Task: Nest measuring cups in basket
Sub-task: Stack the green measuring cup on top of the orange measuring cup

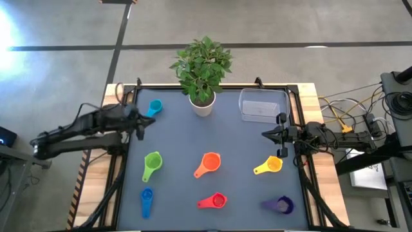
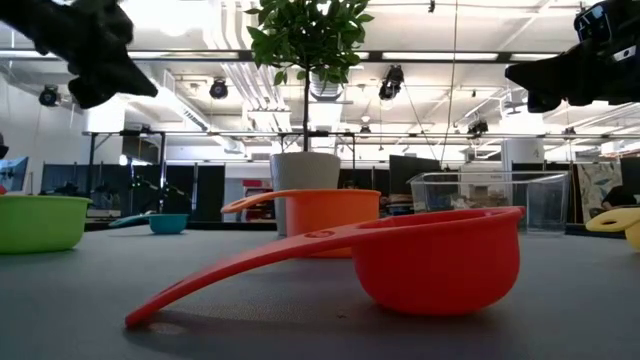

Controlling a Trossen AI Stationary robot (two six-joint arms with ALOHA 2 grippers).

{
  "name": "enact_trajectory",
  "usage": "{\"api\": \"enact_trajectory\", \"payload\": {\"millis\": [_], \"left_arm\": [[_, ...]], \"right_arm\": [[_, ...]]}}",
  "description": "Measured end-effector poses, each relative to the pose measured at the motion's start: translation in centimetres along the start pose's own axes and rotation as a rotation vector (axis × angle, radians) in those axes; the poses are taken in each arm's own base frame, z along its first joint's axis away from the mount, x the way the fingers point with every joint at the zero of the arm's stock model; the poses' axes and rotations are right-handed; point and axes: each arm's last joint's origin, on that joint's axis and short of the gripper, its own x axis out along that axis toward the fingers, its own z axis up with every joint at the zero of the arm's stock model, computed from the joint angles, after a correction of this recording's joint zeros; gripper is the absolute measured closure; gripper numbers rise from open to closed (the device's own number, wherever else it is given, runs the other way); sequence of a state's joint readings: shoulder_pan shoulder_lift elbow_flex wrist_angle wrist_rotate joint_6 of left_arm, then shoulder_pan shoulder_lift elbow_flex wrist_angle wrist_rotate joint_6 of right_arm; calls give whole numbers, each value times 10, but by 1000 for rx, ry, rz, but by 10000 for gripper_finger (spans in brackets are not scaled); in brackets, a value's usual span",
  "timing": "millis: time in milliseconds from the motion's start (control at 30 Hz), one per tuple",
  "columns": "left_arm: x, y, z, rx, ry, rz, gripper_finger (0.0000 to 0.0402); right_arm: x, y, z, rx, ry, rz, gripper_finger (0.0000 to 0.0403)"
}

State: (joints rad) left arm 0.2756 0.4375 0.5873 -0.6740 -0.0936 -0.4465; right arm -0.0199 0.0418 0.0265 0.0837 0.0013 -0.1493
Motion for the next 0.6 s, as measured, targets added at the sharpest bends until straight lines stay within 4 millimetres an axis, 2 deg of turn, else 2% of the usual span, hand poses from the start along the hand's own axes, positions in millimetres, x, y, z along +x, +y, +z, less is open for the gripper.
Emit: {"api": "enact_trajectory", "payload": {"millis": [100,200,367,467,600], "left_arm": [[11,-7,9,-76,100,24,402],[24,-14,13,-65,251,45,402],[32,-22,14,-62,477,280,402],[36,-40,8,-95,541,266,402],[35,-69,-11,-88,571,252,402]], "right_arm": [[0,0,0,0,0,0,394],[0,0,0,0,1,0,394],[0,0,0,0,0,0,394],[0,0,0,0,0,0,394],[0,0,0,0,1,0,394]]}}
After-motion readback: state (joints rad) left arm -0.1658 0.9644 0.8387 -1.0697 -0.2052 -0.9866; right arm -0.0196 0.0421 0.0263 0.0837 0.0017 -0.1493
